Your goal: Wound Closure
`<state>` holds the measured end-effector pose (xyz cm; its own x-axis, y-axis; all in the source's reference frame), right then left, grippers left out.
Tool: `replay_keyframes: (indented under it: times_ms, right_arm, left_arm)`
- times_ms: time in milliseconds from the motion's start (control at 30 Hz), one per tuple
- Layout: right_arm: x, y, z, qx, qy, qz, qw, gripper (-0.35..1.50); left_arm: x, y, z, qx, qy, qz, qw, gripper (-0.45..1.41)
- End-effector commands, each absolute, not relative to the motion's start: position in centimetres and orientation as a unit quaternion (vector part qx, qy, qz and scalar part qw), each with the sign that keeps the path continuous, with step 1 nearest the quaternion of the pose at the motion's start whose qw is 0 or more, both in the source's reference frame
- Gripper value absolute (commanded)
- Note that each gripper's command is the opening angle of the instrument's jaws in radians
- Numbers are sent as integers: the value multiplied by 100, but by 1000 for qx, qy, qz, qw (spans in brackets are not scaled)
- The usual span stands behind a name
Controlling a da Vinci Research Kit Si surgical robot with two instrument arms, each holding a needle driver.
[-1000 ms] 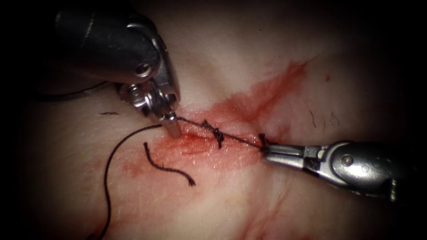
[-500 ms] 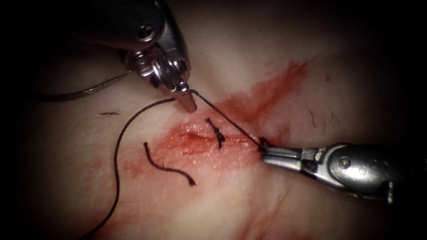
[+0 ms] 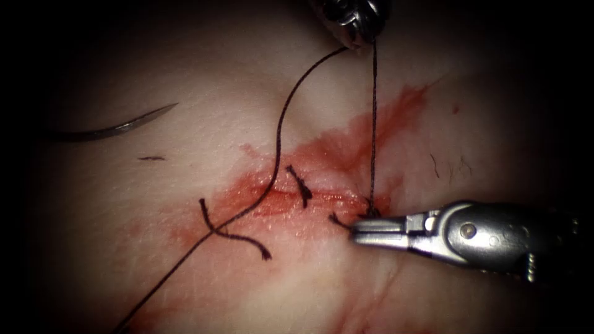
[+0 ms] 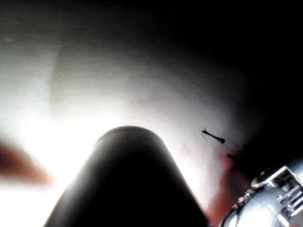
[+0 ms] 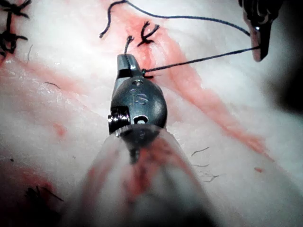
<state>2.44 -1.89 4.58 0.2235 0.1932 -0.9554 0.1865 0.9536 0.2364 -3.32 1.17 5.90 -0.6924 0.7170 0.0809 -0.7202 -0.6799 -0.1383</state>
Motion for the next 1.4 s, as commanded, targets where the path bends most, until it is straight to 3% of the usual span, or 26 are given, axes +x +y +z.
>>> replay_keyframes:
  times_ms: [33, 333, 700, 1400]
  right_arm:
    - [253, -188, 461, 154, 624, -2, 766, -35]
    - [262, -201, 471, 185, 621, -66, 759, -35]
    - [261, -217, 489, 211, 596, -120, 766, -35]
    - [260, -240, 491, 250, 580, -150, 761, -35]
  left_arm:
    - [-338, 122, 592, 9, -79, 917, 392, -45]
    - [-302, 111, 638, 110, 27, 909, 402, -45]
    - [-265, 114, 672, 152, 88, 877, 447, -45]
    - [-253, 121, 679, 159, 93, 870, 456, -45]
